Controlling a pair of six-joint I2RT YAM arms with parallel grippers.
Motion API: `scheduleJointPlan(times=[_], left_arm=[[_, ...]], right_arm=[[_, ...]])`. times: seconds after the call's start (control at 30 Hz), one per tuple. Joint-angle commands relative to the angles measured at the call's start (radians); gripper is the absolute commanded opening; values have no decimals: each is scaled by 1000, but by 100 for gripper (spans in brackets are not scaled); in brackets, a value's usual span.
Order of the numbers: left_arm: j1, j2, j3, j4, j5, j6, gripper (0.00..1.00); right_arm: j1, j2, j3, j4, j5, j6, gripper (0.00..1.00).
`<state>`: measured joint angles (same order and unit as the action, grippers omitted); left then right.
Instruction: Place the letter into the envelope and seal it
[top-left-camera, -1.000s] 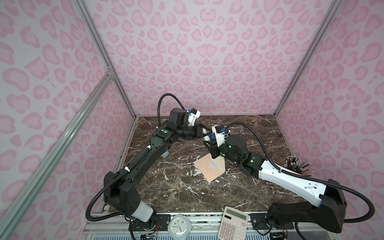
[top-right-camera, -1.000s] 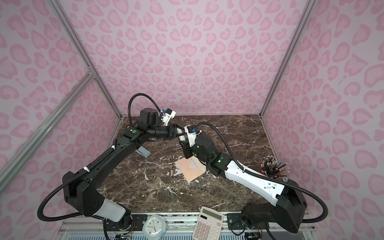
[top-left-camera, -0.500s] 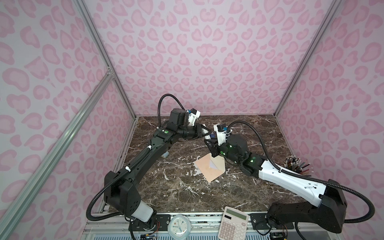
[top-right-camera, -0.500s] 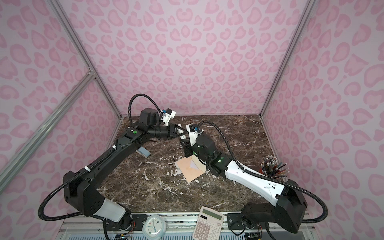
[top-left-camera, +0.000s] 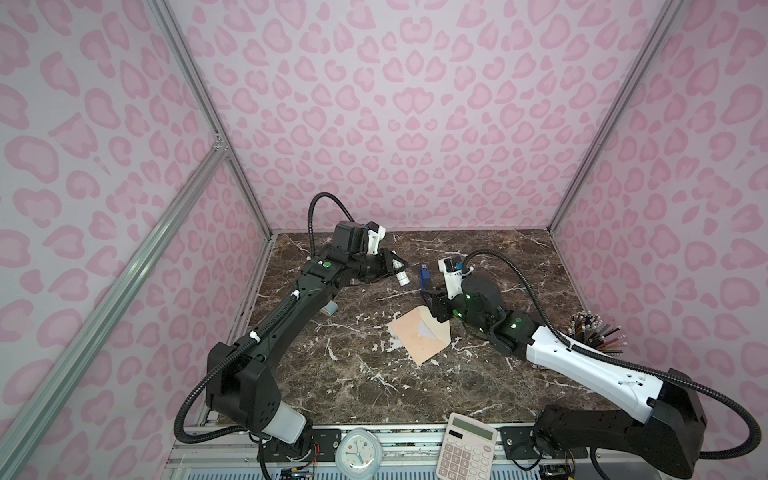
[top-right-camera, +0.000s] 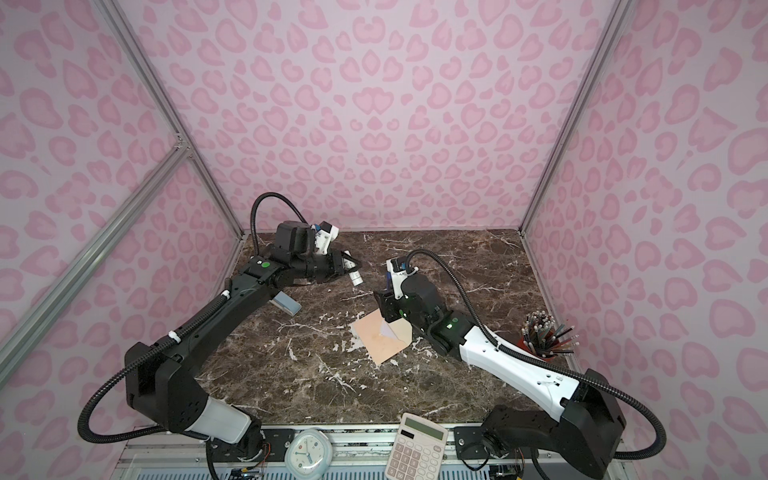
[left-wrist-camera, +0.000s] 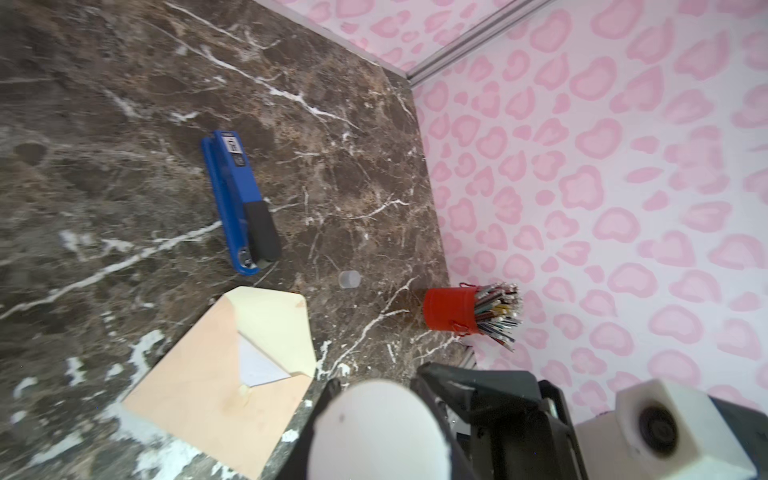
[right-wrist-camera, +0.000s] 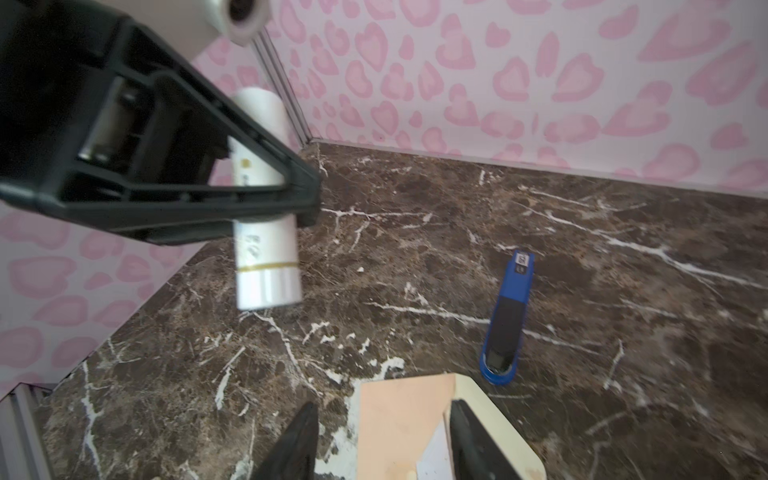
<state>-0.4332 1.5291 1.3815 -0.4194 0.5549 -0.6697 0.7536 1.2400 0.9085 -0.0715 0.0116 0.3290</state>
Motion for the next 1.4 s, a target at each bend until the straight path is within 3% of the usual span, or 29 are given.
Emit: scheduleJointPlan(times=[0.0,0.27,0.43,0.87,1.37], left_arm=[[2,-4,-10,-94,-72,88,11],[-13,27,-185,-64,-37,81,10],[-31,76,-259,8,-8,46,10],[-40,223,-271,48,-13,50,9],[-38,411,-171,-32,-17,170,8]], right_arm=[[-60,-11,-33,-91,40,35,51],[-267,190,134,-405,-90,142,31],[-326,351,249,-511,-219,170,29],[-376,528,286,-510,-436,188,50],[-401,536,264,-514,-467,161,55]])
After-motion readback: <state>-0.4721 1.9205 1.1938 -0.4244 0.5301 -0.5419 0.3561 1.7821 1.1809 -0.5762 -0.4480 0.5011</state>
